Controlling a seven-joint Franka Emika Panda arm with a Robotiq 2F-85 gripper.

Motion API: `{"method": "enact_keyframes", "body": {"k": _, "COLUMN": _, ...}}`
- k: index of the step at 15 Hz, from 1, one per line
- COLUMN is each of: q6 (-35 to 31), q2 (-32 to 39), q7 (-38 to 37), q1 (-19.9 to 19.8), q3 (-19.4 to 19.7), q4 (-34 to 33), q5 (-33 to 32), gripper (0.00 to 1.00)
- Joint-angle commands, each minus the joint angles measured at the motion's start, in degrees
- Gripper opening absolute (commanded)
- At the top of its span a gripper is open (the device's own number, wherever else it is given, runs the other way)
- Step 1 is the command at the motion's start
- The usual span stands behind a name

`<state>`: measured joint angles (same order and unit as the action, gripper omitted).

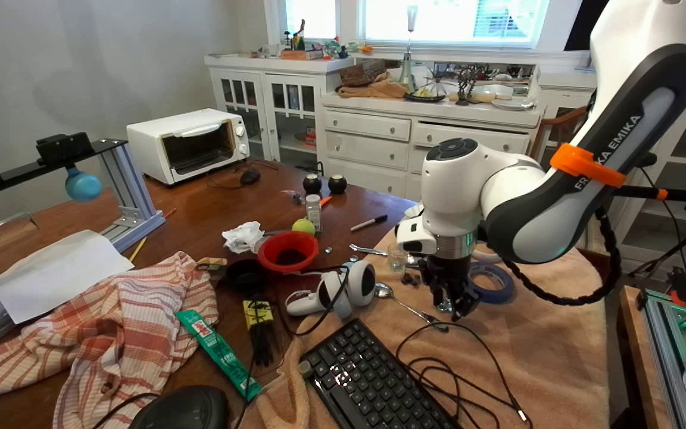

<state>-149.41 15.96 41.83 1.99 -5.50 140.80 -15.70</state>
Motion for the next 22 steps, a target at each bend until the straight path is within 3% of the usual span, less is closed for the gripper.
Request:
{"method": "enact_keyframes", "body": {"k": 1, "q6": -1.2, "q2": 1.52, "q7": -0.04, "q1": -0.34, "q3": 0.44, "q4": -0.84, "q5": -2.0, "gripper": 0.48}}
{"method": "enact_keyframes", "body": {"k": 3, "q6": -1.15, "q2": 1.75, "q7": -0.08, "q1": -0.45, "q3": 0.55, "q4": -1.07, "q5": -2.33, "gripper": 0.49}}
{"method": "enact_keyframes", "body": {"k": 9, "q6": -1.13, "q2": 1.96, "q7": -0.03, "q1": -0.42, "q3": 0.56, "q4": -1.23, "q5": -2.69, "gripper": 0.39}}
{"method": "enact_keyframes", "body": {"k": 16, "q6": -1.13, "q2": 2.12, "q7": -0.4, "q1": -0.16, "q3": 0.71, "q4": -1.25, "q5": -3.78, "gripper": 0.4}}
{"method": "enact_keyframes", "body": {"k": 22, "q6": -1.33, "q2": 2.48, "q7": -0.77, "q1": 0.23, "q3": 0.66, "q4": -1.27, "q5": -5.15, "gripper": 0.34}}
